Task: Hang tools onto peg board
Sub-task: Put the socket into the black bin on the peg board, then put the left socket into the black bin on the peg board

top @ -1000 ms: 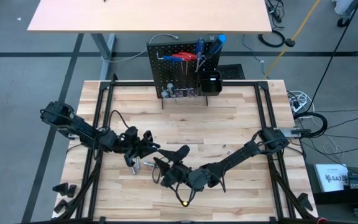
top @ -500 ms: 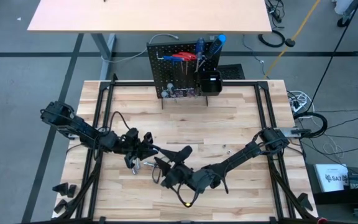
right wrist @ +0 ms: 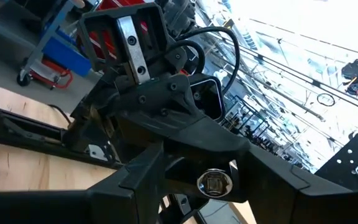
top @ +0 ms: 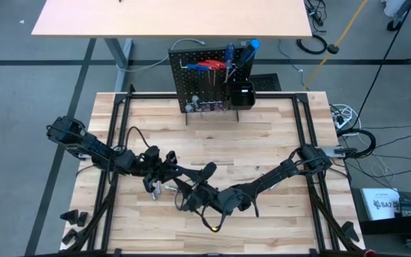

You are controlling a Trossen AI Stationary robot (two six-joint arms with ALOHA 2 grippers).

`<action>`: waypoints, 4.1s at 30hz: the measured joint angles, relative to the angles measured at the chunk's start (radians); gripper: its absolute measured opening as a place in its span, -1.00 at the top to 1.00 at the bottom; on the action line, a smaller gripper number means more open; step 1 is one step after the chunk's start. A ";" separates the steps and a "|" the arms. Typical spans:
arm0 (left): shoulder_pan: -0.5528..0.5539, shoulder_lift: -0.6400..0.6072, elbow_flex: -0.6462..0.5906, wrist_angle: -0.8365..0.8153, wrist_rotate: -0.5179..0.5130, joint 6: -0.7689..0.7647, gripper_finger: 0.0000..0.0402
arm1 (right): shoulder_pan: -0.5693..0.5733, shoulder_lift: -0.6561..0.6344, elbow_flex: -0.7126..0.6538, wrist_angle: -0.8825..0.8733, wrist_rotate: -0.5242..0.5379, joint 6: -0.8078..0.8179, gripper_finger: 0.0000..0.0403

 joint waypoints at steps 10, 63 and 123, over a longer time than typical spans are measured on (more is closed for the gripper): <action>0.000 0.000 0.000 -0.007 0.030 -0.025 0.72 | 0.001 -0.004 0.000 -0.077 0.007 -0.007 0.28; 0.066 -0.403 -0.306 -0.214 -0.096 0.215 0.32 | -0.558 -0.758 -0.245 -1.290 -0.368 1.114 0.74; -0.033 -0.271 0.121 -1.153 -0.098 0.379 0.32 | 0.020 -0.608 -0.325 -1.625 -0.464 1.886 -0.16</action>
